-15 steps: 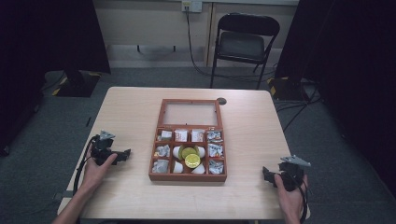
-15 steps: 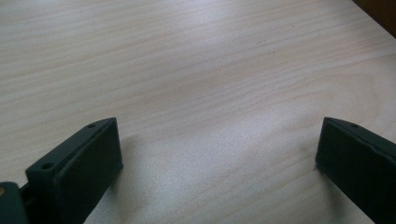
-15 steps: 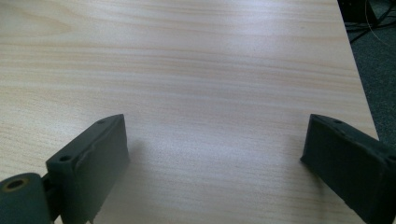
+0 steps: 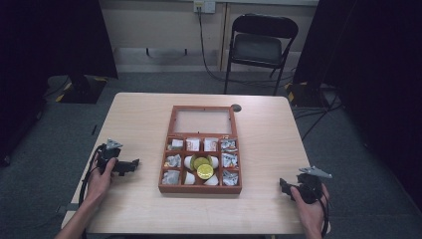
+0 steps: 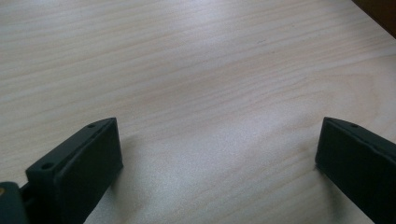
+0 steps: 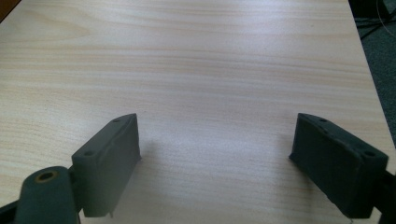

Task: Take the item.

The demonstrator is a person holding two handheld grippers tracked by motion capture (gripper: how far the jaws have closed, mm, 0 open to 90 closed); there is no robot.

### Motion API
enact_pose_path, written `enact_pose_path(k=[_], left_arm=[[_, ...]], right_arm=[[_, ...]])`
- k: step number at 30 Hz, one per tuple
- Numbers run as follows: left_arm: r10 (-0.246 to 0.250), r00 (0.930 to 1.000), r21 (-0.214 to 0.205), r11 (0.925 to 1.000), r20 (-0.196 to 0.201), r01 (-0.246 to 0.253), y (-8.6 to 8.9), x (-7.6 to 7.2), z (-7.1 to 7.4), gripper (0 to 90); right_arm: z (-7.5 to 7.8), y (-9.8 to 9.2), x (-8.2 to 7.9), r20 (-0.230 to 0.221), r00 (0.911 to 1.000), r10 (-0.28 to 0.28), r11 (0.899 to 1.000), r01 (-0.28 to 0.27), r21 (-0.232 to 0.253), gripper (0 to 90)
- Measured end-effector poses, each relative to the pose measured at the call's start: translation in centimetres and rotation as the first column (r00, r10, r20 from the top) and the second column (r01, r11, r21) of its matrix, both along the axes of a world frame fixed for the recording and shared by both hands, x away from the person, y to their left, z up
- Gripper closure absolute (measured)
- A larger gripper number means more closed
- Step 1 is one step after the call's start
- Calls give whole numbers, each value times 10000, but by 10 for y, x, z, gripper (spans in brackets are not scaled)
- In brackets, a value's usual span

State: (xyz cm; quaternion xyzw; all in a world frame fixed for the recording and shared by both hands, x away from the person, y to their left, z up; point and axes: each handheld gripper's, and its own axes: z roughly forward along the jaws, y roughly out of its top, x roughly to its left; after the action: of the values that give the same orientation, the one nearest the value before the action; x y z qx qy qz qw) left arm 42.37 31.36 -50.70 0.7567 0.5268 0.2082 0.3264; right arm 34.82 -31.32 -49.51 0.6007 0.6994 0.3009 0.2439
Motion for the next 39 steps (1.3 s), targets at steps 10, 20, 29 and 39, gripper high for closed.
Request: enact_pose_path(k=[10, 20, 29, 39], left_arm=[[1, 10000, -11, 10000, -4, -1, 0, 0, 0, 0], [6, 10000, -10, 10000, -6, -6, 0, 0, 0, 0], [4, 10000, -7, 10000, -8, -4, 0, 0, 0, 0], [1, 10000, 8, 10000, -5, -1, 0, 0, 0, 0]], right_arm=[[5, 5, -2, 226, 9993, 304, 9987, -313, 414, 148], [13, 15, -1, 126, 9958, 911, 9935, -918, 678, 192], [25, 29, 1, 495, 9909, 1250, 9849, -1300, 1147, 248], [44, 52, 7, 831, 9782, 1905, 9751, -1983, 988, 295]])
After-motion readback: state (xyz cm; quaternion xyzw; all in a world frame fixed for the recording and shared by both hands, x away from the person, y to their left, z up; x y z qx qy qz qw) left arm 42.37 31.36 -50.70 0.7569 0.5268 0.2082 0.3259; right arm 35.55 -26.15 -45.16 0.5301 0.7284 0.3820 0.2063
